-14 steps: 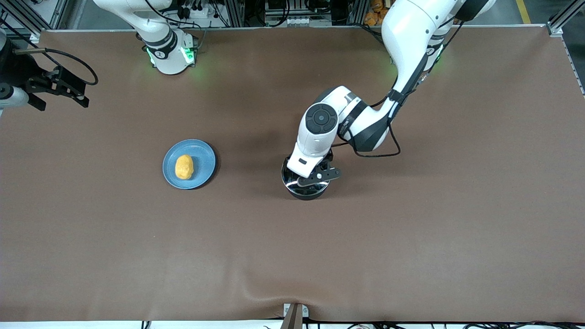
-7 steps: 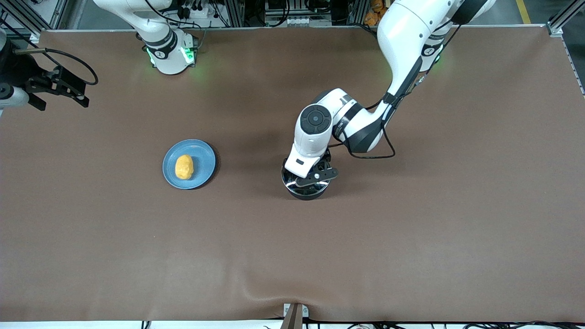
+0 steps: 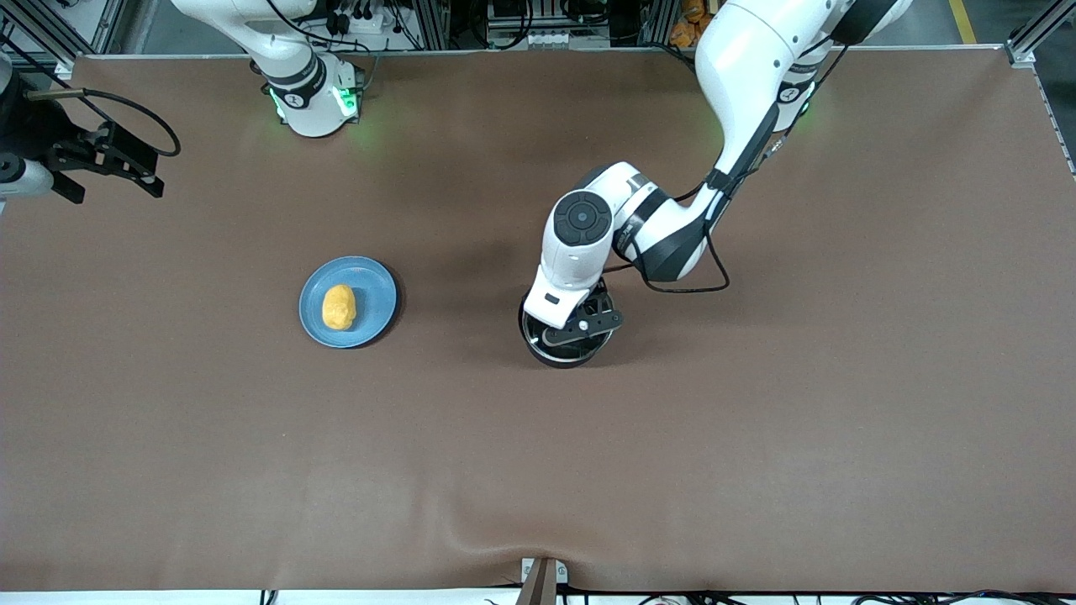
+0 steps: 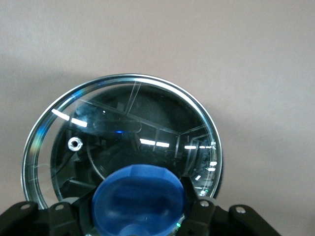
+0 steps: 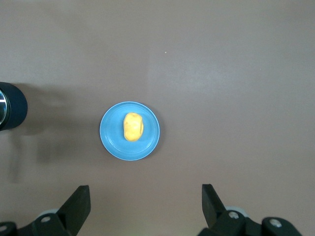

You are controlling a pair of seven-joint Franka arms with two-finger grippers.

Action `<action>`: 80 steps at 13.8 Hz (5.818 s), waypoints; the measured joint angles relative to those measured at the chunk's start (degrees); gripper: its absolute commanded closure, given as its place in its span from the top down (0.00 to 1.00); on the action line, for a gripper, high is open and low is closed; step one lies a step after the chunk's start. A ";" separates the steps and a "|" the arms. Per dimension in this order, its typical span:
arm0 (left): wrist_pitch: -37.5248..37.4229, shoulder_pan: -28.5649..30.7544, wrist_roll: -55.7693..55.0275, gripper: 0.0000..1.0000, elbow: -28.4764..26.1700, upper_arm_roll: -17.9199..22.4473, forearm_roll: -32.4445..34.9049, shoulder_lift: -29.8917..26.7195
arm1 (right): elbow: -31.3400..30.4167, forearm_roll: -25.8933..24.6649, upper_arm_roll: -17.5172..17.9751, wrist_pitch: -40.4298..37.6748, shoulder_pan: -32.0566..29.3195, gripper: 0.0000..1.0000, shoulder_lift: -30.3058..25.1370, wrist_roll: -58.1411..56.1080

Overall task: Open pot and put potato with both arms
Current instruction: 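Lift the lid with the left gripper while the right gripper reaches the potato, then lower the lid onto the table while the right gripper grasps the potato, then carry the potato over the pot while the left gripper releases the lid, then lower the potato into the pot and open the right gripper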

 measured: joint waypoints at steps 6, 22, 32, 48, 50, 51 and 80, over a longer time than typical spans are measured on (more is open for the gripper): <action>-7.50 5.50 -0.08 0.02 0.88 0.10 0.01 -9.40 | -0.01 -0.01 -0.21 -0.03 -0.27 1.00 1.79 -0.04; 3.45 33.08 42.40 0.02 -32.36 -0.21 -7.30 -28.25 | -11.99 2.39 0.69 17.65 0.08 1.00 19.04 0.12; 24.10 33.31 43.84 0.03 -38.03 -0.10 -2.49 -14.94 | -37.71 2.49 0.97 49.91 7.38 1.00 19.15 4.05; 24.11 34.26 44.08 0.71 -36.75 -0.04 -0.34 -16.52 | -36.11 2.49 0.92 50.04 7.70 0.00 23.21 5.08; 18.39 34.31 44.28 0.71 -35.79 -0.05 -0.31 -21.63 | -28.43 2.54 1.10 41.95 9.44 0.00 22.93 8.85; 14.32 34.43 44.48 0.71 -35.14 -0.05 -0.31 -24.80 | -23.77 2.99 1.18 38.13 10.94 0.00 22.84 11.03; -33.96 30.94 51.32 1.00 -8.40 6.92 -5.51 -40.96 | 19.59 10.90 0.83 38.62 40.14 0.00 57.35 40.10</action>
